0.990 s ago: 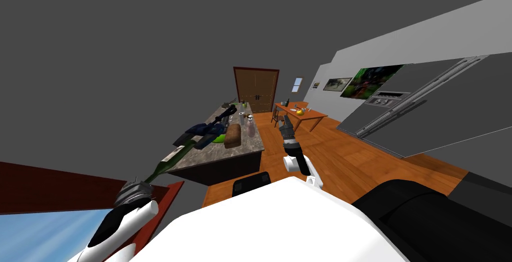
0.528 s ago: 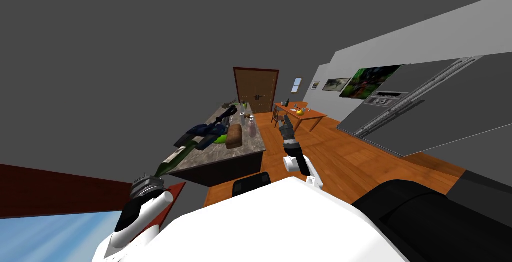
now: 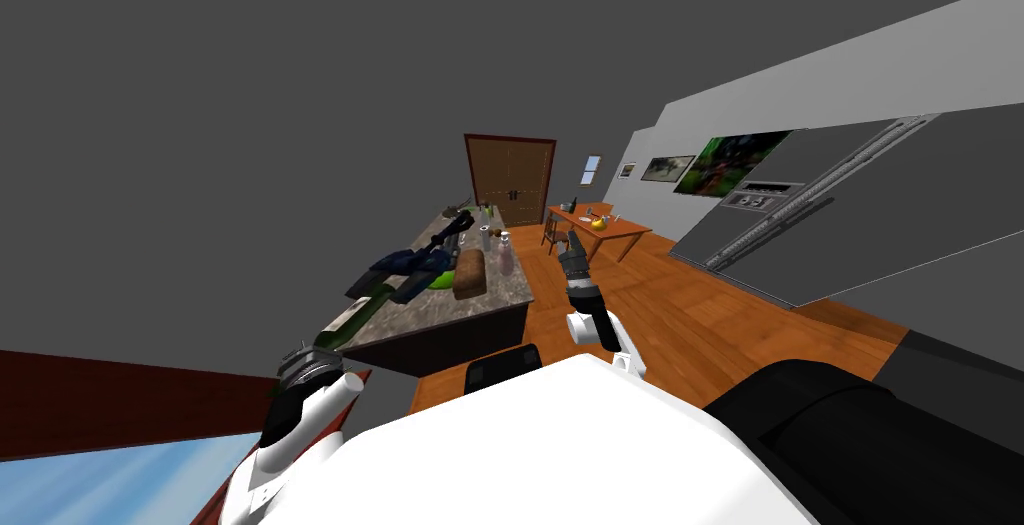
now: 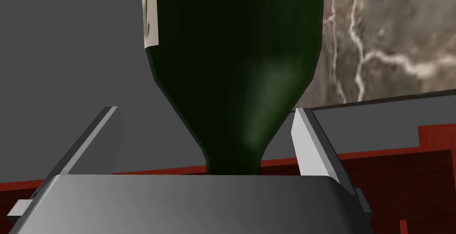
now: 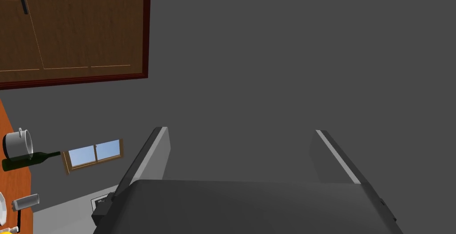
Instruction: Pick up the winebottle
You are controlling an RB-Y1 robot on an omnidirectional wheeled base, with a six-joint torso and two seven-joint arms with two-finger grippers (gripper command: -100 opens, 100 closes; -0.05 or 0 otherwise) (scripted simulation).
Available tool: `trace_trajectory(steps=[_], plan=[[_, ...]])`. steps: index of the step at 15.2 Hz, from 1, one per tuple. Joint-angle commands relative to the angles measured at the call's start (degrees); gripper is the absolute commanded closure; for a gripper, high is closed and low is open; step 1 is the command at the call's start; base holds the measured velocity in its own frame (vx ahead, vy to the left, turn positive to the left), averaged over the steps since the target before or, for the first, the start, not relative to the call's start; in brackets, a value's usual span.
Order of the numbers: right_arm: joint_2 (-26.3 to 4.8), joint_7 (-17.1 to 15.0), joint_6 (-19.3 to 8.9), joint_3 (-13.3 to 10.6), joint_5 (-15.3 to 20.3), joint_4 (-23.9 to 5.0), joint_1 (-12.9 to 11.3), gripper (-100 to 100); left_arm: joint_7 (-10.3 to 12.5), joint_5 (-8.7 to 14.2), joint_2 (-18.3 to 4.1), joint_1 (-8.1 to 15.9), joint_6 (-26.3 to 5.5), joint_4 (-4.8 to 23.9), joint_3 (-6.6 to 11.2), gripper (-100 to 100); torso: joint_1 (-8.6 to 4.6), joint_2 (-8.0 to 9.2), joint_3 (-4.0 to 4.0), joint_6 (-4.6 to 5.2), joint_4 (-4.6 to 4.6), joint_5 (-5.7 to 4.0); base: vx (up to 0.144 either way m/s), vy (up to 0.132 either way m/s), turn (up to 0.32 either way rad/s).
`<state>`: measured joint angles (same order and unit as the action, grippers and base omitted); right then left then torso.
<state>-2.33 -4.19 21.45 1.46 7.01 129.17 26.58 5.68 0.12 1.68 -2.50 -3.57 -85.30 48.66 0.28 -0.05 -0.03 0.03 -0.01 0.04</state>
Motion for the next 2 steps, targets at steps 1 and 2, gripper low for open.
trace_trajectory(steps=[1, 2], plan=[[0.0, 0.0, 0.0, 0.0, 0.0, 0.0, 0.0, 0, 0.0, 0.0, 0.0, 0.0, 0.0, 0.0, 0.0, -100, 0.0, 0.0, 0.0, 0.0, 0.0, 0.0, 0.004, 0.064, -0.072], [0.0, 0.0, 0.0, 0.0, 0.0, 0.0, 0.0, 0, -0.1, -0.1, 0.0, 0.1, 0.0, 0.1, 0.17, 100, 0.0, 0.0, 0.01, -0.02, 0.01, 0.0, 0.001, 0.021, -0.008]])
